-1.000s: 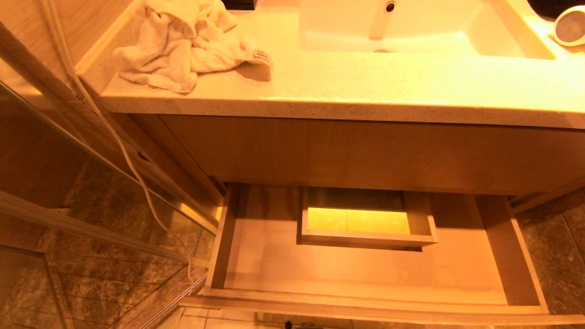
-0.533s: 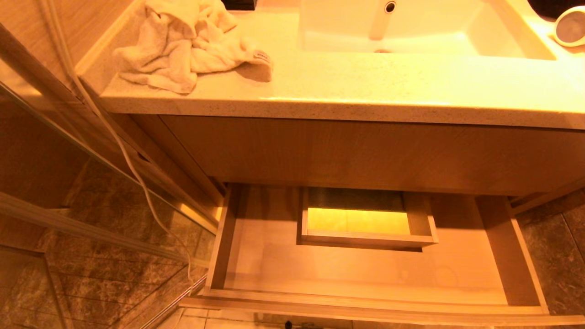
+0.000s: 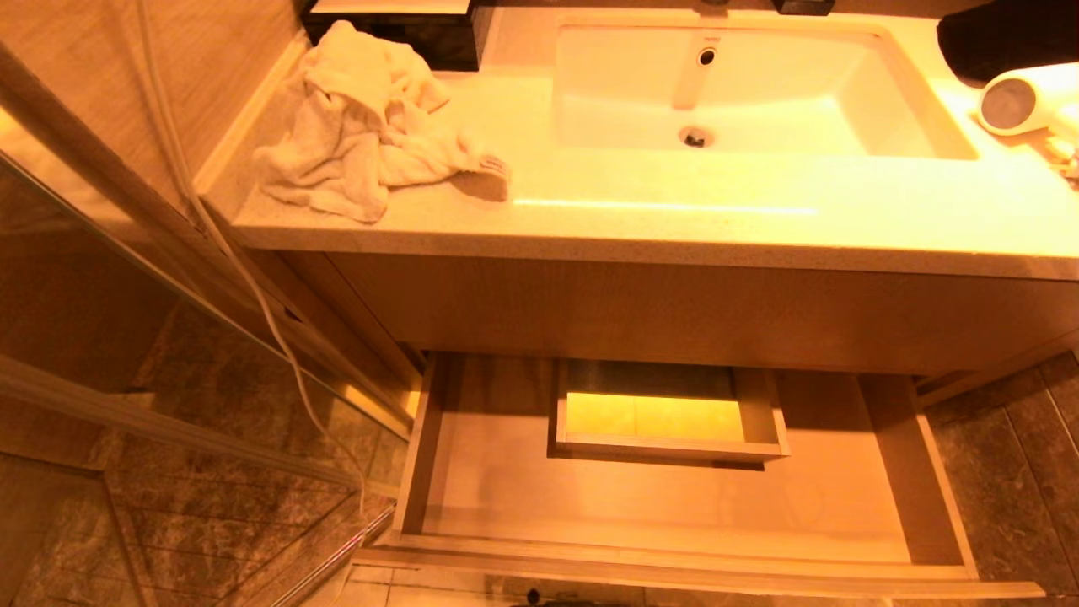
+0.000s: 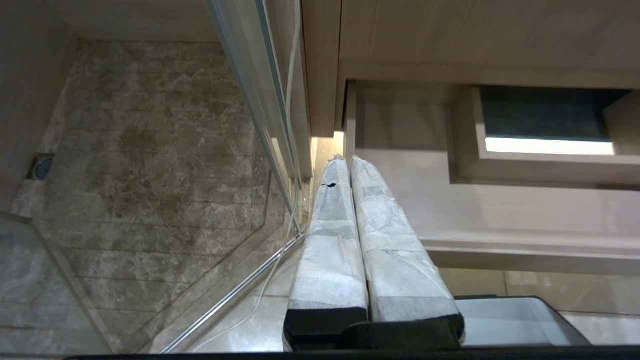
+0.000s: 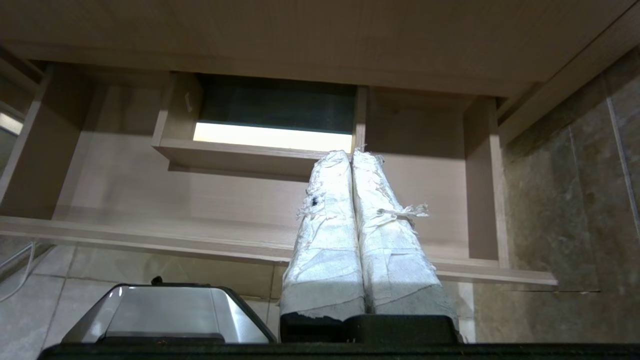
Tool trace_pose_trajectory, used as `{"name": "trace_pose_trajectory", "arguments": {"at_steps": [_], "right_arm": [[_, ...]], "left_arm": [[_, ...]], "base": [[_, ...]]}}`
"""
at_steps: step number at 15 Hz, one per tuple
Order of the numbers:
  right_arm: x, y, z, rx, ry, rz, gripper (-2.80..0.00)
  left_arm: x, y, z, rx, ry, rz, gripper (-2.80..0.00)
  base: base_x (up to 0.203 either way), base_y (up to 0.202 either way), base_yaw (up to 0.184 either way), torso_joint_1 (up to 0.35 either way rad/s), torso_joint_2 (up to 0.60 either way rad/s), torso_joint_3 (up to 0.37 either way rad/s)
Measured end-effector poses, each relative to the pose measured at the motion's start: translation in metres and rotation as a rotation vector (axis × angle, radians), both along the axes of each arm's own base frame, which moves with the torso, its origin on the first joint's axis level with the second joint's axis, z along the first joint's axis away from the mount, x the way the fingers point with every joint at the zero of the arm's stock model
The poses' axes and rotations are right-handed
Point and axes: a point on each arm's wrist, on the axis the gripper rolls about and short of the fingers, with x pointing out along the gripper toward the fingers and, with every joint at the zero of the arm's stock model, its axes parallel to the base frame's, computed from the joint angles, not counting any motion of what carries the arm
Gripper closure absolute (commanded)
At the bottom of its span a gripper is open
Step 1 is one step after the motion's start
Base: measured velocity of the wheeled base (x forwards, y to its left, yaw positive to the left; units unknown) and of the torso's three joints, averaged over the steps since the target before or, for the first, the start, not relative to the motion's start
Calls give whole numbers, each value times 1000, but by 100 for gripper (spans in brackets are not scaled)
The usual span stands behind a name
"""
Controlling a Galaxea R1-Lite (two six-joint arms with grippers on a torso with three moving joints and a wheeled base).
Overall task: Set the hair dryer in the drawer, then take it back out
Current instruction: Pick up the hairdryer
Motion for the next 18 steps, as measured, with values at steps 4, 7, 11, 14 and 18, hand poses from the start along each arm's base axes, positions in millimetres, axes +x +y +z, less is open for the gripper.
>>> {"name": "trace_pose_trajectory", "arguments": {"at_steps": [4, 7, 11, 14, 18], "right_arm": [[0, 0, 0, -5, 0, 0, 0], [0, 0, 0, -9, 1, 2, 0], [0, 0, 0, -11, 1, 6, 0], [0, 0, 0, -11, 1, 4, 0], [0, 0, 0, -11, 1, 7, 0]], "left_arm": [[0, 0, 0, 0, 0, 0, 0], [0, 0, 0, 0, 1, 0, 0], [0, 0, 0, 0, 1, 0, 0], [0, 0, 0, 0, 1, 0, 0], [0, 0, 0, 0, 0, 0, 0]], "base": [[0, 0, 0, 234, -487, -251], [0, 0, 0, 18, -32, -24], [0, 0, 0, 48, -8, 41], [0, 0, 0, 255, -47, 203], [0, 0, 0, 314, -90, 221]]}}
